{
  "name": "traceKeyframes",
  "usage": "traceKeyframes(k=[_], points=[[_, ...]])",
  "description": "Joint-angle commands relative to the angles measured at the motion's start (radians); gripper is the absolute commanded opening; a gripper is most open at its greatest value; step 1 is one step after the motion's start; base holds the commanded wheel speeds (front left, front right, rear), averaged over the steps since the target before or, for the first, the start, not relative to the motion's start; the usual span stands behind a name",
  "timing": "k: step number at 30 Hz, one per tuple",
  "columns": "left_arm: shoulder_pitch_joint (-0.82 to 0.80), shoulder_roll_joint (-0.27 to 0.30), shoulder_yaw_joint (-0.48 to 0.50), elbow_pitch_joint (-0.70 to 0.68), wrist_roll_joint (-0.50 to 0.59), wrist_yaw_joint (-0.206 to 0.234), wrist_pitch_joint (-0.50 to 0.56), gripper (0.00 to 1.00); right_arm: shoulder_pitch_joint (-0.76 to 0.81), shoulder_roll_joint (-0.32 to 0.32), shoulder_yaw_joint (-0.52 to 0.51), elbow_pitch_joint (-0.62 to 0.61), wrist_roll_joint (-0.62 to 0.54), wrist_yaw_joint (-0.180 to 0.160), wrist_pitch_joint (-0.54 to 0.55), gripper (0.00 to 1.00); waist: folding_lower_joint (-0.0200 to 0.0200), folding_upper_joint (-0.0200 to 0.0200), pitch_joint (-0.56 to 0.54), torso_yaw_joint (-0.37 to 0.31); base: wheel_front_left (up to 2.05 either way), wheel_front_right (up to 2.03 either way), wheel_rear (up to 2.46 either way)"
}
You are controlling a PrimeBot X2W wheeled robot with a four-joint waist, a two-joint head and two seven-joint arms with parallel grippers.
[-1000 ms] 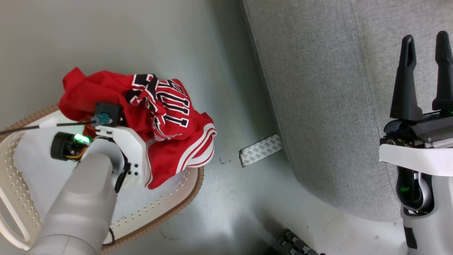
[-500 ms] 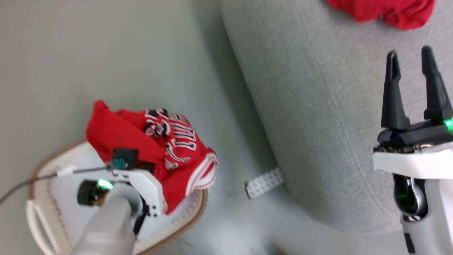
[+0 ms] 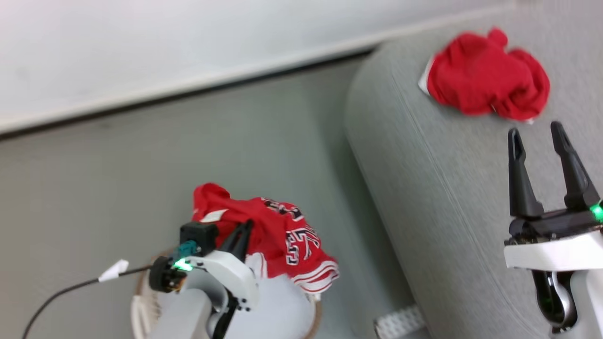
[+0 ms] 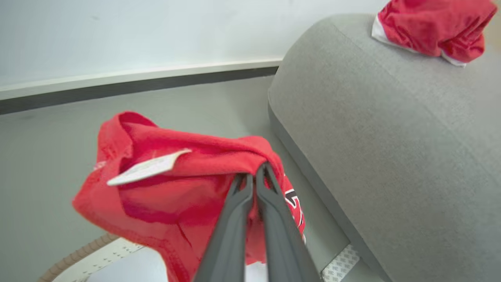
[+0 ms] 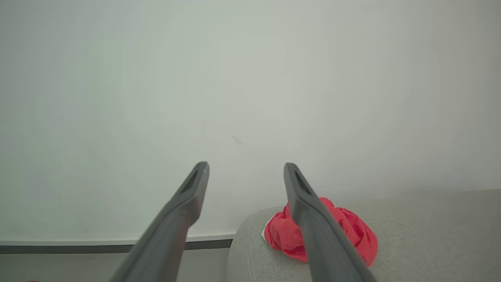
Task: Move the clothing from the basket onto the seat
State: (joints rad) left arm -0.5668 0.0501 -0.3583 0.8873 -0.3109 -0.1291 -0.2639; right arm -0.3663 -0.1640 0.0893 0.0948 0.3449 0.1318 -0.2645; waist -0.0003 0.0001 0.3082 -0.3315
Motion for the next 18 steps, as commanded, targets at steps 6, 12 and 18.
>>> traceKeyframes(k=[6, 12, 18], points=[[0.050, 0.002, -0.074, -0.156, -0.065, 0.000, 0.000, 0.00, 0.062, -0.025, -0.002, 0.020, 0.007, -0.002, 0.001, 1.00, 0.0003, -0.0001, -0.193, 0.157, 0.00, 0.00, 0.00], [0.029, 0.007, -0.143, -0.250, -0.076, 0.000, 0.000, 0.00, 0.124, -0.031, 0.002, 0.034, 0.011, -0.002, 0.001, 1.00, 0.0003, -0.0001, -0.285, 0.228, 0.00, 0.00, 0.00], [-0.048, 0.028, -0.210, -0.328, -0.128, 0.000, 0.001, 0.00, 0.173, -0.019, 0.015, 0.044, 0.017, -0.002, 0.001, 1.00, 0.0003, -0.0001, -0.324, 0.281, 0.00, 0.00, 0.00]])
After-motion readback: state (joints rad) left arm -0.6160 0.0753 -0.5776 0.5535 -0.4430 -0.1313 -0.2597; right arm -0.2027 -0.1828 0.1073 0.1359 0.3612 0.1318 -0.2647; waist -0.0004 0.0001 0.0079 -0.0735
